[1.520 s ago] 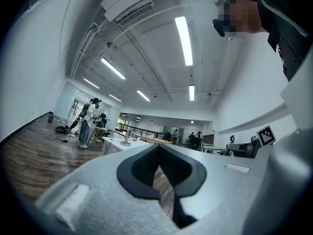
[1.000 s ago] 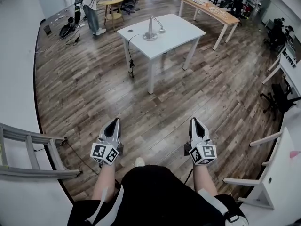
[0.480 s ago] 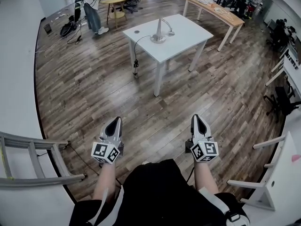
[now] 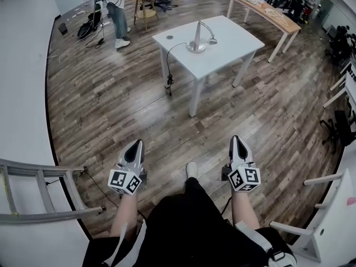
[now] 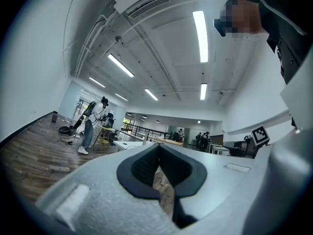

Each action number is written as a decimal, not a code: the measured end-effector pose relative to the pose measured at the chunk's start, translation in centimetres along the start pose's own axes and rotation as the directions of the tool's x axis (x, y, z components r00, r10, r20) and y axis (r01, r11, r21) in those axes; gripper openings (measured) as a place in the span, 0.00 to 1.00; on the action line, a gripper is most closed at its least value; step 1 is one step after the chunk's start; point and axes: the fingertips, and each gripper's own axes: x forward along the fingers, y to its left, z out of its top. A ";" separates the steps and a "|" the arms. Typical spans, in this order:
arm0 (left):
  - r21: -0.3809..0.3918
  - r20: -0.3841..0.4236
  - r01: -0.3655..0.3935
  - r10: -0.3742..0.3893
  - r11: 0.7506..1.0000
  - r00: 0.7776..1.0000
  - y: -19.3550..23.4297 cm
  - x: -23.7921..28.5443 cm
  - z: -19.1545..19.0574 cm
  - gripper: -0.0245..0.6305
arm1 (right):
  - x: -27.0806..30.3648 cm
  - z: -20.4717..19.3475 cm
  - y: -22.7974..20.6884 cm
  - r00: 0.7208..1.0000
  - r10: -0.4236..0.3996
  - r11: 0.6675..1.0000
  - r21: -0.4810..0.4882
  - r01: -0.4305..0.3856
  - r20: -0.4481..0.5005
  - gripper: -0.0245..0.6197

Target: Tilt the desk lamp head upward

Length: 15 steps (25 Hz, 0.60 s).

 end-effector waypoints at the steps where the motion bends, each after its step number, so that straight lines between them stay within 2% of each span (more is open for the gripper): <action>1: 0.002 0.004 -0.008 0.008 1.000 1.000 0.4 0.8 0.1 0.04 | 1.3 0.1 -0.4 1.000 0.009 1.000 0.001 -0.009 0.003 0.05; 10: 0.024 0.056 -0.059 0.058 0.998 0.997 2.4 8.8 2.3 0.04 | 11.6 2.1 -4.6 0.997 0.074 0.997 0.021 -0.075 0.033 0.05; 15: 0.024 0.061 -0.076 0.074 0.997 0.995 2.6 13.6 2.3 0.04 | 15.2 3.2 -7.9 0.996 0.080 0.996 0.029 -0.081 0.041 0.04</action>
